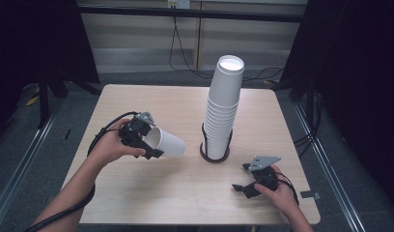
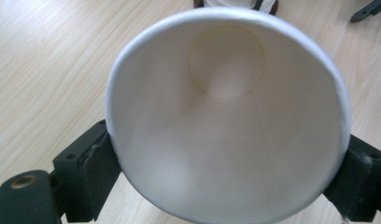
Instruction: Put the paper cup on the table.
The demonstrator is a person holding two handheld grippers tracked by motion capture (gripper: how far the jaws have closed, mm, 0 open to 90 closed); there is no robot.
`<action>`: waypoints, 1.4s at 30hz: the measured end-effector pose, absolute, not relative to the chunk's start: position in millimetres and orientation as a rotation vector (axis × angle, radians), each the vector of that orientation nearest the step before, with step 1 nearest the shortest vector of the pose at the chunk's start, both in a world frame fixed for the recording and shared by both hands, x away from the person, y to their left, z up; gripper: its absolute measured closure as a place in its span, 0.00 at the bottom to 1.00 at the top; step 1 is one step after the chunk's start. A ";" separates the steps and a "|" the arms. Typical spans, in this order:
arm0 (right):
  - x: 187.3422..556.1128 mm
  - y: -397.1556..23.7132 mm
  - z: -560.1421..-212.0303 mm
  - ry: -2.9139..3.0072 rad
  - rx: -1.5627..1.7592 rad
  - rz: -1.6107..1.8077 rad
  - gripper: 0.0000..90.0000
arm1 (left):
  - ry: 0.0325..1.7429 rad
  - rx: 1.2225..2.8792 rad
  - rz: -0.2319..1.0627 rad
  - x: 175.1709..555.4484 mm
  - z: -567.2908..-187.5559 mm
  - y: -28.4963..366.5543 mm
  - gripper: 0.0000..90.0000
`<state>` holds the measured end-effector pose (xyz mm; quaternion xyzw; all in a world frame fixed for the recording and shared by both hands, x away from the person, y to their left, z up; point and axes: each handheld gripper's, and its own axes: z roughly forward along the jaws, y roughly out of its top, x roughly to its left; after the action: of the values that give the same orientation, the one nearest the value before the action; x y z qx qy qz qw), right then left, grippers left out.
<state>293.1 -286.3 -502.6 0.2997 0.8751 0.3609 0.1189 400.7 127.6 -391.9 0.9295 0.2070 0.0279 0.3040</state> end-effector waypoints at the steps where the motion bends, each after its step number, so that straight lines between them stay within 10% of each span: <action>1: 293.1 -286.3 -502.6 2.559 0.876 1.055 0.11 | 0.548 2.462 0.074 400.7 -391.9 127.6 0.12; 42: 292.6 -286.0 -502.8 2.555 0.884 1.054 0.10 | 0.779 2.651 0.118 429.0 -397.6 127.4 0.08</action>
<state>292.6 -286.0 -502.8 0.3024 0.8741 0.3607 0.1198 429.0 127.4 -397.6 0.9417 0.2766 0.0417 0.1868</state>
